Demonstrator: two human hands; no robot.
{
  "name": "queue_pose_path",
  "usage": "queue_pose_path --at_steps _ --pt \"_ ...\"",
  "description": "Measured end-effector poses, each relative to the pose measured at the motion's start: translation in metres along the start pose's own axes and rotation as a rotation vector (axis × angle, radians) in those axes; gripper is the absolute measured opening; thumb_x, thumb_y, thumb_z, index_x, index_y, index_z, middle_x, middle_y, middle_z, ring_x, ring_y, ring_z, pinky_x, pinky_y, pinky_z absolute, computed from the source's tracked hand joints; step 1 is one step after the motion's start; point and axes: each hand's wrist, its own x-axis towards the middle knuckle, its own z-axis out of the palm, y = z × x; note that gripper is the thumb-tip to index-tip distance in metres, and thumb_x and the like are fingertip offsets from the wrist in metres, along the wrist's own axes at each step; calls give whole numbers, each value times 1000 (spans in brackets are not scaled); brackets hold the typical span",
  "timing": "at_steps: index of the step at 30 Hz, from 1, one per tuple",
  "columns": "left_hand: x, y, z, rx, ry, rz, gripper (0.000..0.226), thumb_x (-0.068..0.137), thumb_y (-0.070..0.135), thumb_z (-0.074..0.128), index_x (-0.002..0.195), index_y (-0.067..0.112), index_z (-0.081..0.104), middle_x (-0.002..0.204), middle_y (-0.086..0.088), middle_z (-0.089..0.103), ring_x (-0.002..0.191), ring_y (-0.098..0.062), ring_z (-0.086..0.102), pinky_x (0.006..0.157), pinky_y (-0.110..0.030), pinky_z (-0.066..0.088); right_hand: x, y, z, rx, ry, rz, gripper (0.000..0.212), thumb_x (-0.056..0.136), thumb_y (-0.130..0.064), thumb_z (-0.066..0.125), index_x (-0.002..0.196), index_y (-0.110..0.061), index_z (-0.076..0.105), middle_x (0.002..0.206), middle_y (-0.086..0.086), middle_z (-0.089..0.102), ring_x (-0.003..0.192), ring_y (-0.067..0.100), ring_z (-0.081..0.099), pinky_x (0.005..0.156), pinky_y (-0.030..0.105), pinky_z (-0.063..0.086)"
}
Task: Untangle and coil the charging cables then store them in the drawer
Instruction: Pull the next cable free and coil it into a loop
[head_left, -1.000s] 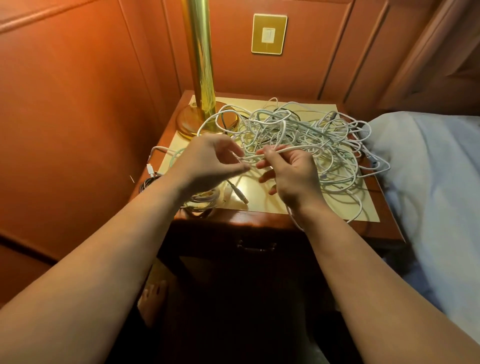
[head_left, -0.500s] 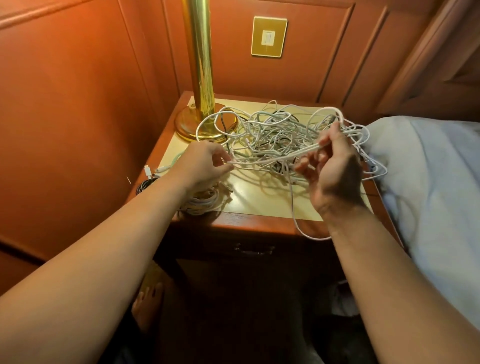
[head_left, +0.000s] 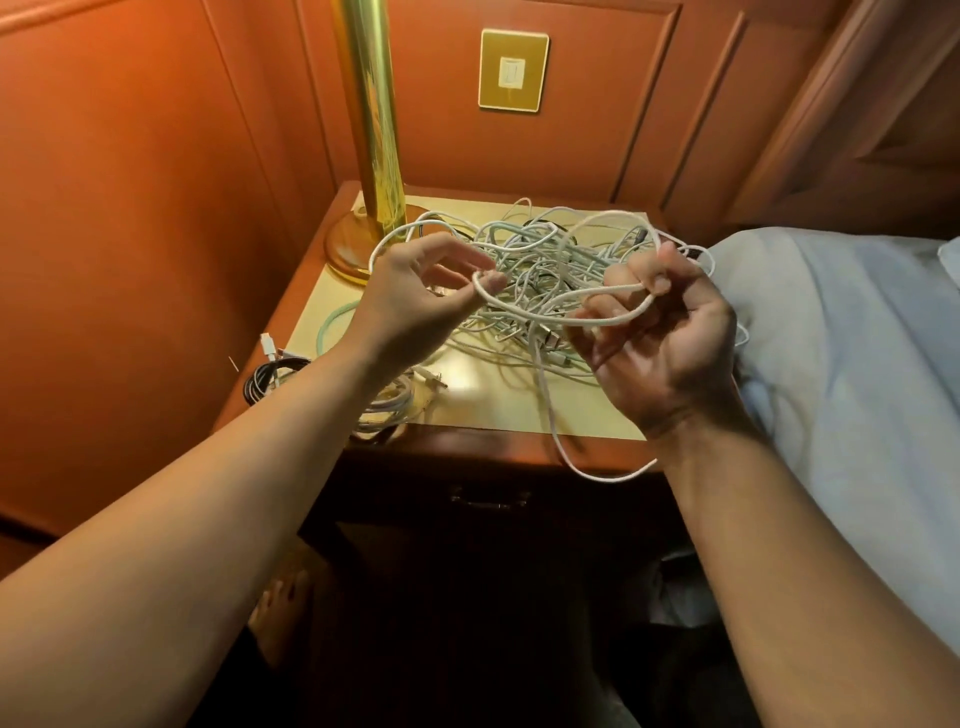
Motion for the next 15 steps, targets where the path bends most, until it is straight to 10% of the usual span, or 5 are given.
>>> queue_pose_path --at_steps 15 --pt "-15 21 0 -174 -258 187 26 89 22 78 109 7 74 103 -8 76 93 -28 74 82 -51 62 0 -7 -8 -188 -353 303 37 101 -31 37 69 -18 51 62 -2 36 55 13 35 54 30 22"
